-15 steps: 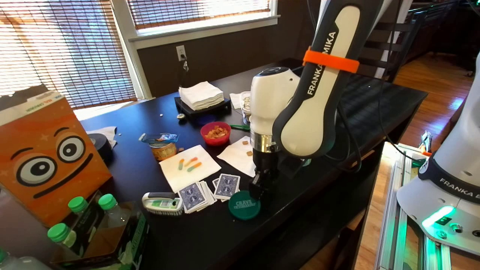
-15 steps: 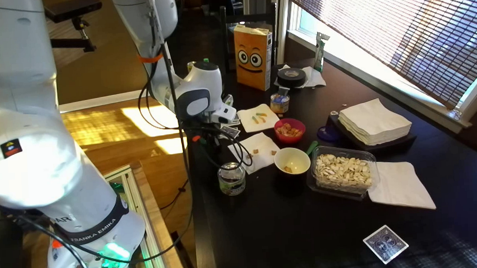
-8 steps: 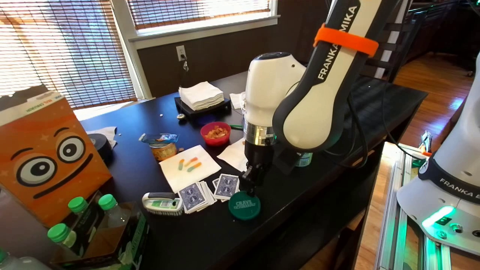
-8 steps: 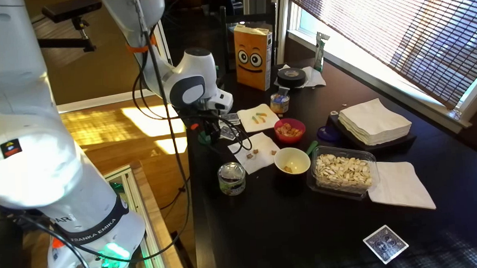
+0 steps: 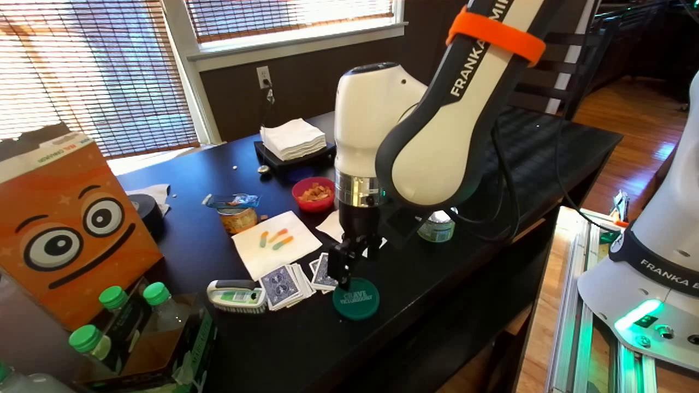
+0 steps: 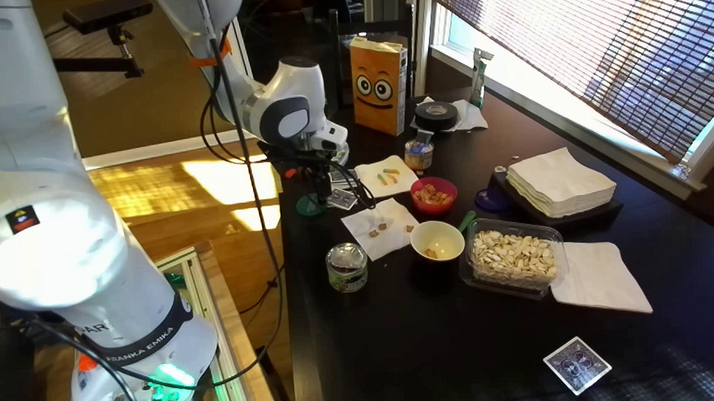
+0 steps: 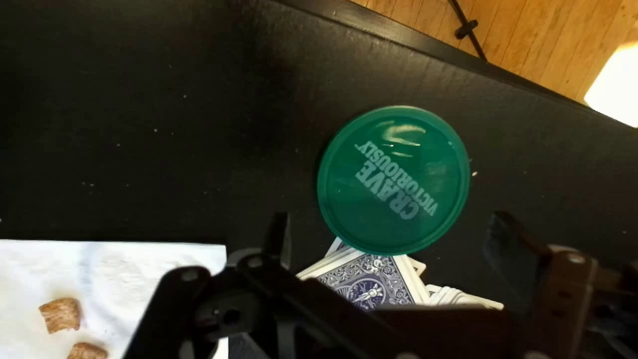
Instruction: Put the lid on the jar
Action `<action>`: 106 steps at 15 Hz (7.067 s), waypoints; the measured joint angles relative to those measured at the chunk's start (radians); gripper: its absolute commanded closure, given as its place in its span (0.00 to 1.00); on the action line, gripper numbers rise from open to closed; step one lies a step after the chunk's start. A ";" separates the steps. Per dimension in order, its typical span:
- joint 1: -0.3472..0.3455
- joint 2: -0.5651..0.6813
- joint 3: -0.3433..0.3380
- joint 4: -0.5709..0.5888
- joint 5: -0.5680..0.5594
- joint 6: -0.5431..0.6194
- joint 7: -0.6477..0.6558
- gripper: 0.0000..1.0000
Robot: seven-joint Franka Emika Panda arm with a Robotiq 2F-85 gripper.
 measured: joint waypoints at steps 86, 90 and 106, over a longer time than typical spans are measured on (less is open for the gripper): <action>0.167 0.044 -0.149 0.272 -0.317 -0.701 0.811 0.99; 0.155 -0.009 -0.139 0.270 -0.362 -0.815 0.846 0.99; 0.066 -0.114 -0.114 0.244 -0.436 -0.904 0.844 0.95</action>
